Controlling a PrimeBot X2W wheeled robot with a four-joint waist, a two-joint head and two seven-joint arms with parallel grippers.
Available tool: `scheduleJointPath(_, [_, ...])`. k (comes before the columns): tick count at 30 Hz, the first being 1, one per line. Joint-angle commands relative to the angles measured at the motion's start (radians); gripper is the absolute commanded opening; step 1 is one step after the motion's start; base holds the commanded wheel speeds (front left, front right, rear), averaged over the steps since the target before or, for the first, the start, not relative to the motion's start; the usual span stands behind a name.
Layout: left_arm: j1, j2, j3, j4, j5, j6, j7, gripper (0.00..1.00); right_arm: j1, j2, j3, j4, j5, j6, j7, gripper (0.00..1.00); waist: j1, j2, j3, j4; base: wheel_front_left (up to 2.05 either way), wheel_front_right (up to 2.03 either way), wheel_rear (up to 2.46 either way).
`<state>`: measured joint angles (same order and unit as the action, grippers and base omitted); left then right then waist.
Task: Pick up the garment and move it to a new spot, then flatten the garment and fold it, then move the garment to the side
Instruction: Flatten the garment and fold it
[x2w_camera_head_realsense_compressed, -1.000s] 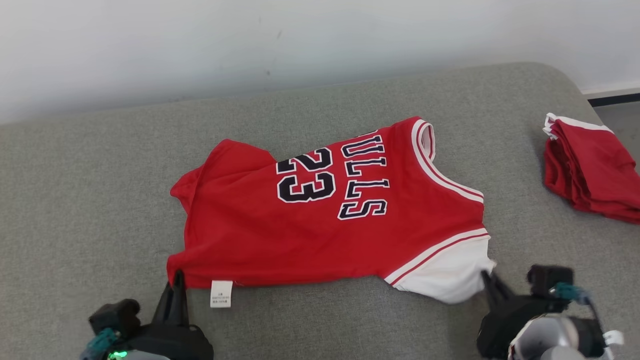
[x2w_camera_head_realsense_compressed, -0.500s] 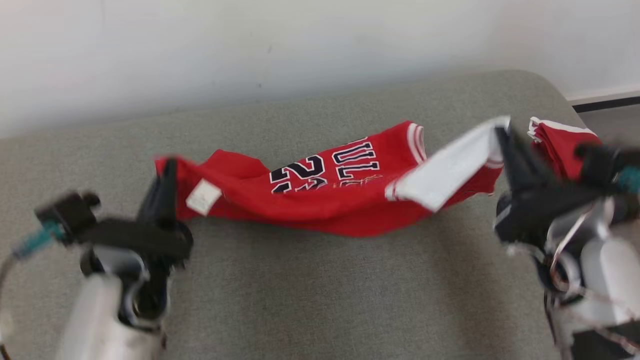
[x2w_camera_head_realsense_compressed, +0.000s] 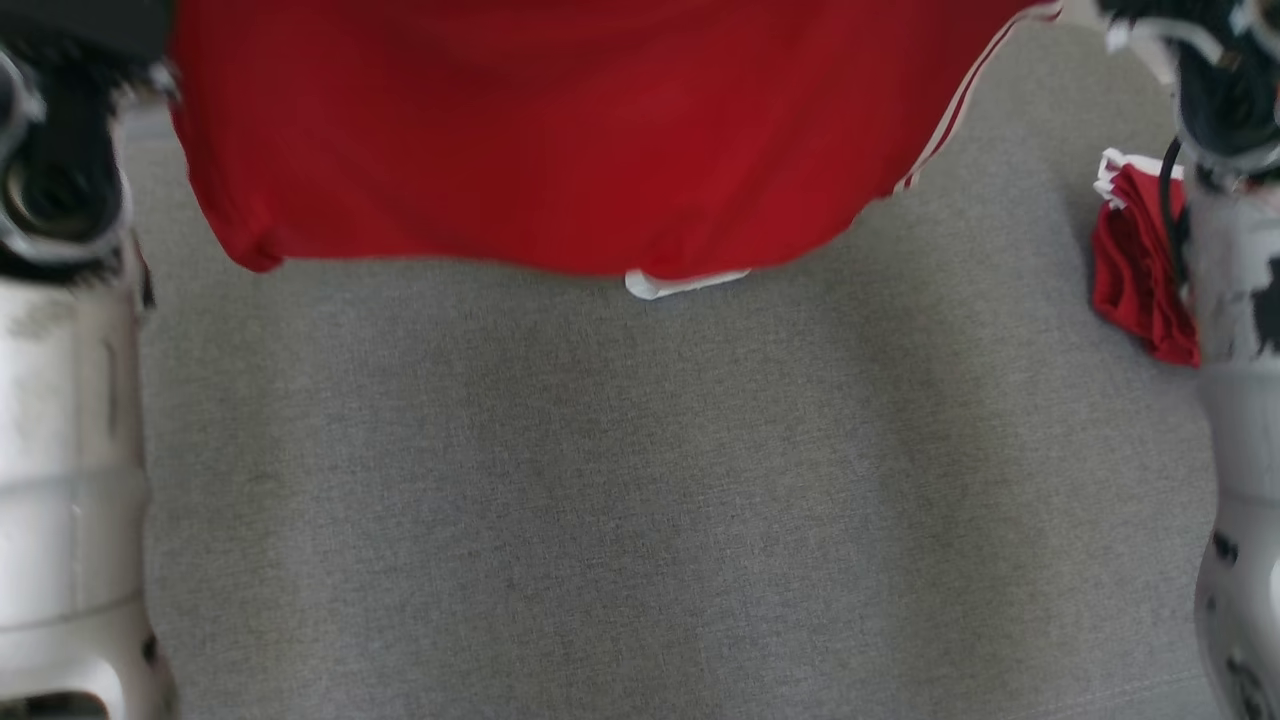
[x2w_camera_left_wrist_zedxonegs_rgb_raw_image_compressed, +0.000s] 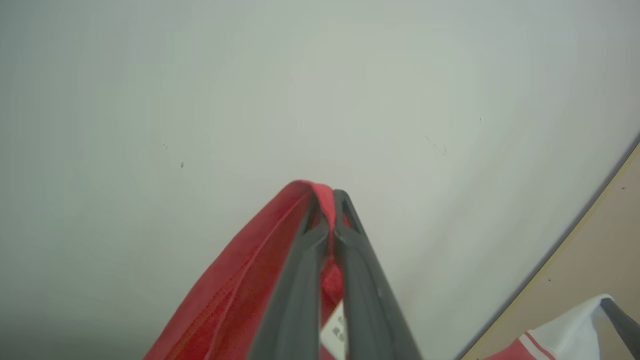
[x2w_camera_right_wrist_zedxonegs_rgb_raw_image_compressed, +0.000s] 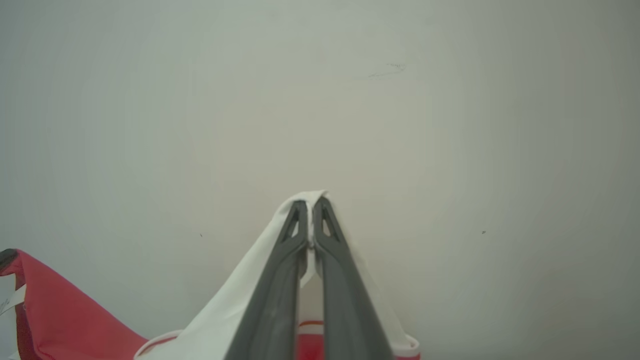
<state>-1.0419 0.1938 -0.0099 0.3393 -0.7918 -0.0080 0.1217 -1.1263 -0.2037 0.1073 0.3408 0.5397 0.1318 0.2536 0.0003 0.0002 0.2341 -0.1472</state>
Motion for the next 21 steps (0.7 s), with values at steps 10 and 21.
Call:
scheduleJointPath(10, [-0.285, 0.029, 0.010, 0.014, 0.039, 0.029, -0.043, 0.00, -0.303, -0.007, -0.060, 0.125, -0.021, -0.003, -0.037, 0.00, -0.0003, -0.0002, 0.204, 0.017, 0.00, 0.00, 0.00])
scheduleJointPath(21, [-0.586, 0.044, 0.024, 0.056, 0.114, -0.019, -0.305, 0.00, -0.704, 0.105, -0.350, 0.230, -0.175, -0.003, -0.355, 0.00, -0.0003, -0.0002, 0.485, 0.045, 0.00, 0.00, 0.00])
